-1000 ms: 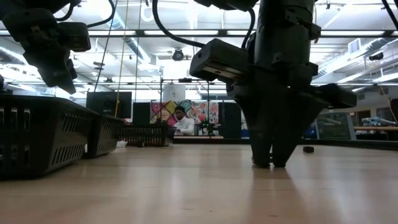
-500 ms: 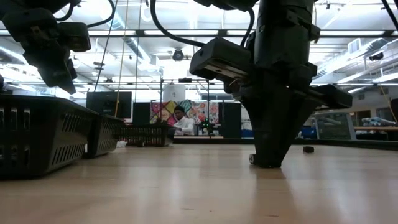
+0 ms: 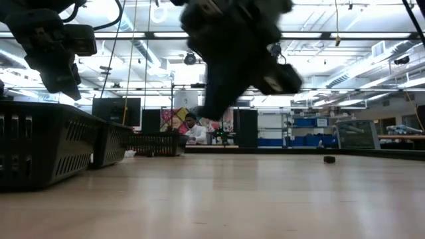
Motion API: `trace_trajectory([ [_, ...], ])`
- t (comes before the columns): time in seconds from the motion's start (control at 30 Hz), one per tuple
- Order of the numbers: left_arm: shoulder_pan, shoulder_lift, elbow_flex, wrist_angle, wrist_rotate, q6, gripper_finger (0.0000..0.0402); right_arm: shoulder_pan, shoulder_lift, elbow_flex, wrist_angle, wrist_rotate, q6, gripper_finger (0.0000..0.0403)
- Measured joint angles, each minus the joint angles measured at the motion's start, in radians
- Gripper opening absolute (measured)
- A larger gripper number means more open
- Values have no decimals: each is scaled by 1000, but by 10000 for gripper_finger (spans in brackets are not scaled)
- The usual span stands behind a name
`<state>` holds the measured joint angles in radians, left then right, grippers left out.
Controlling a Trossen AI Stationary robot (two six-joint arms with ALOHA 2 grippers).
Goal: Sort Halloween decoration
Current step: Put the black skeleton toy into the bottom black bin
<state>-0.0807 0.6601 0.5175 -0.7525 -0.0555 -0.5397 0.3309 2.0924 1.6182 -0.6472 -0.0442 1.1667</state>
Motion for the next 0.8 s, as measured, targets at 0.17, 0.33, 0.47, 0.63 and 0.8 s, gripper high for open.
trace_trajectory([
  [0.17,0,0,0,0,0,-23,5,-58,-1,28,62,-63,-68,30],
  [0.33,0,0,0,0,0,-47,5,-101,0,30,255,-112,-85,30],
  [0.47,0,0,0,0,-1,-48,5,-107,1,41,264,-86,-95,28],
  [0.63,0,0,0,0,-3,-44,5,-99,74,162,211,-80,-117,26],
  [0.8,0,0,0,0,-4,-44,5,-82,241,421,115,-92,-157,26],
])
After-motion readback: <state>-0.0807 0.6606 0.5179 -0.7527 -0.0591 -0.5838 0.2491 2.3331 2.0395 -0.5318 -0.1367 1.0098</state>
